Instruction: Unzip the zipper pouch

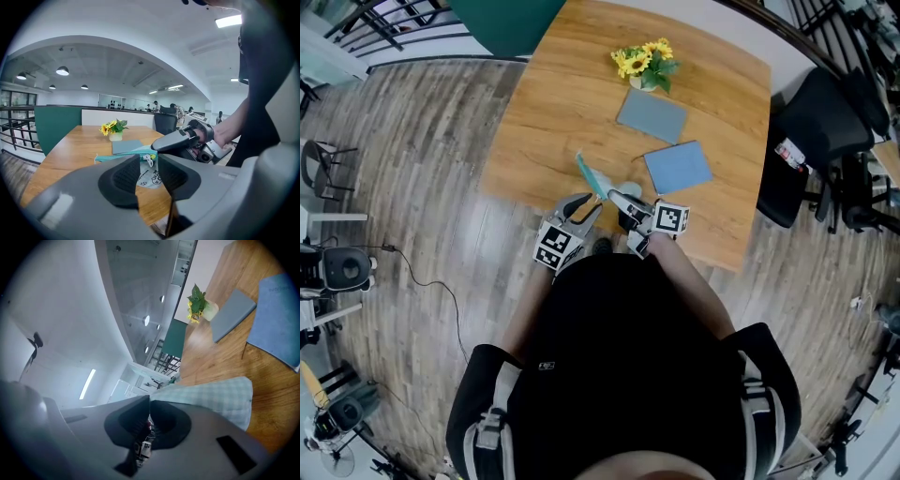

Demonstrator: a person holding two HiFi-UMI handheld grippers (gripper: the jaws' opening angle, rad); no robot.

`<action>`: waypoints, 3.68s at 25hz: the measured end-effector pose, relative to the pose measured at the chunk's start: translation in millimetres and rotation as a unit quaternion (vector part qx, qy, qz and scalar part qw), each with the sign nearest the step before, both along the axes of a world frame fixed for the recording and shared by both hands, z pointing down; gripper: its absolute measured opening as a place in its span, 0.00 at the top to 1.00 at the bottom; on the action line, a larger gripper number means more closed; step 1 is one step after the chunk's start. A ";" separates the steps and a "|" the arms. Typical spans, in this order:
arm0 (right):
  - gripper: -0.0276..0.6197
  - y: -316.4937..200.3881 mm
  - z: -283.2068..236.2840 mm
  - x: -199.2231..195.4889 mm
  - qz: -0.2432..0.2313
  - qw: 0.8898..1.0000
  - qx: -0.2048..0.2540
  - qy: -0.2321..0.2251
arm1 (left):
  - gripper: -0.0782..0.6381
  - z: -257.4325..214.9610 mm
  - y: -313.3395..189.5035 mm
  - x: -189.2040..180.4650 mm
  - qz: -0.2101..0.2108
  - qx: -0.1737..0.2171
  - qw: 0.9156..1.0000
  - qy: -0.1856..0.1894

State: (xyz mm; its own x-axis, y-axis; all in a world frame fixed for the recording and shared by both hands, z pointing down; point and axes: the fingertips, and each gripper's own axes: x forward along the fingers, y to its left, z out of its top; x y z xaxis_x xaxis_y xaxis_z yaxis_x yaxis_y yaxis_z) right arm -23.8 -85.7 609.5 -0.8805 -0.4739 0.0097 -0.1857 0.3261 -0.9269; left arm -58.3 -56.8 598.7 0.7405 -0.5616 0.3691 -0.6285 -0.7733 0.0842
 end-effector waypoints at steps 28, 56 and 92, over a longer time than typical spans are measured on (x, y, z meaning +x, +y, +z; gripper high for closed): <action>0.95 11.3 1.8 -6.2 -0.023 1.000 -0.005 0.002 | 0.89 5.1 2.3 -8.0 0.010 0.017 0.998 -0.054; 0.95 7.2 -14.7 -6.2 -0.023 1.000 0.011 0.007 | 0.89 -9.2 -8.3 -8.2 -0.028 0.039 0.998 -0.034; 0.90 -4.2 -26.3 -5.7 -0.015 0.989 -0.054 -0.134 | 0.89 -27.2 1.1 6.7 0.027 0.081 0.996 -0.034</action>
State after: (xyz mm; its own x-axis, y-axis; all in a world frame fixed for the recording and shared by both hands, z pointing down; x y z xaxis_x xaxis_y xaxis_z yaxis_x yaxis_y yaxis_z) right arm -29.5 -89.9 583.1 -0.8717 -0.4572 -0.1766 0.0798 0.2231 -0.9715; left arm -51.6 -55.8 571.4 0.7475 -0.5782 0.3270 -0.5863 -0.8057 -0.0844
